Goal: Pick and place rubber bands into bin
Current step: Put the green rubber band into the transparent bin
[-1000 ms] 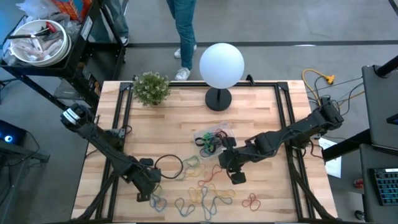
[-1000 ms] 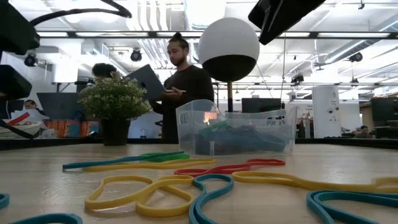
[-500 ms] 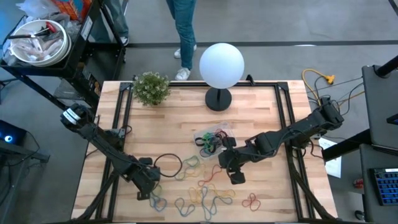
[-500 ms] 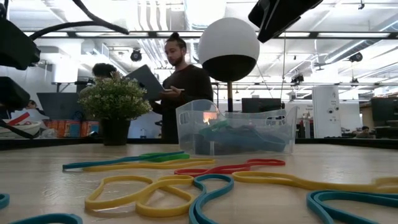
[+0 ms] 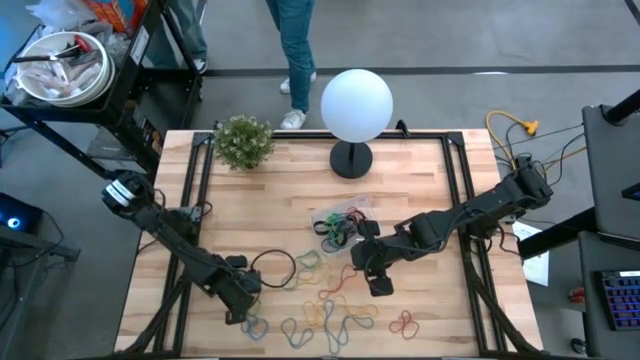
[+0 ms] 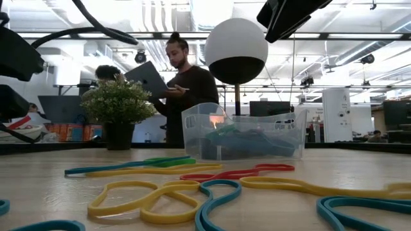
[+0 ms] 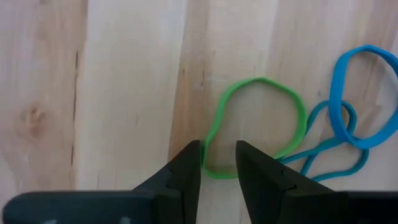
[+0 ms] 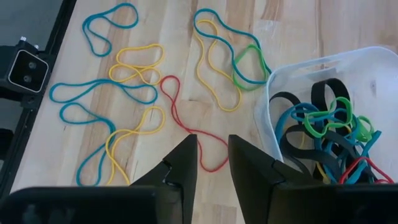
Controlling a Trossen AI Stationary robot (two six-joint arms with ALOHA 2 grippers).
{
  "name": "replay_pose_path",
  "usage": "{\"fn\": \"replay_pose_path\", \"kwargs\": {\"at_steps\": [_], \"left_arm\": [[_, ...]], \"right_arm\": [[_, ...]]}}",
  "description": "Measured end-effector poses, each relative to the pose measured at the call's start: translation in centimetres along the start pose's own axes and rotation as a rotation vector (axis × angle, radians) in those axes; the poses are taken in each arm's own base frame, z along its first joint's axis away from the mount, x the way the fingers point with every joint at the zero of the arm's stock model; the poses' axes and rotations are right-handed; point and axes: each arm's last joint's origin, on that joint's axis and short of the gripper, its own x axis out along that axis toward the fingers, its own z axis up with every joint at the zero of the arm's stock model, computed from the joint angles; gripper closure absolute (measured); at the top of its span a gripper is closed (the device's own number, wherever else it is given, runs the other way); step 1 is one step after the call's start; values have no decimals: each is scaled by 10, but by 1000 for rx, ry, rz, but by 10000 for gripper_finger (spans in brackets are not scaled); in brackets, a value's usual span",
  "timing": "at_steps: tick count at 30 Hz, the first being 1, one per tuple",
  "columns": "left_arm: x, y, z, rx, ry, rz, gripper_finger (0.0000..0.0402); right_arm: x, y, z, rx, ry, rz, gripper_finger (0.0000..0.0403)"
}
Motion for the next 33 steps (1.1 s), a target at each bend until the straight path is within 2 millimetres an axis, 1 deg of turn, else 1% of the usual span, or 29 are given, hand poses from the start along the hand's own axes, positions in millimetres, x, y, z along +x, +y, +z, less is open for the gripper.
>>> {"fn": "replay_pose_path", "kwargs": {"at_steps": [3, 7, 9, 14, 23, 28, 33], "left_arm": [[1, 1, 0, -31, 6, 8, 337], [0, 2, -1, -37, 11, 21, 382], [1, 3, -1, -59, 11, 28, 396], [-2, 2, 0, -110, -11, 35, 400], [-15, -4, 6, -106, -47, 82, 402], [-22, -10, 11, -106, -67, 61, 401], [-28, -17, 18, -108, -128, 58, 401]], "right_arm": [[0, 0, 0, 0, 0, 0, 317], [0, 0, 0, -1, 0, 0, 318], [0, 0, 0, -3, 0, 0, 321], [0, 0, 0, -1, 3, 0, 329], [-1, 5, -6, -21, 50, -1, 335], [-1, 6, -13, 3, 112, -14, 335], [-4, 9, -22, 18, 193, -29, 335]]}}
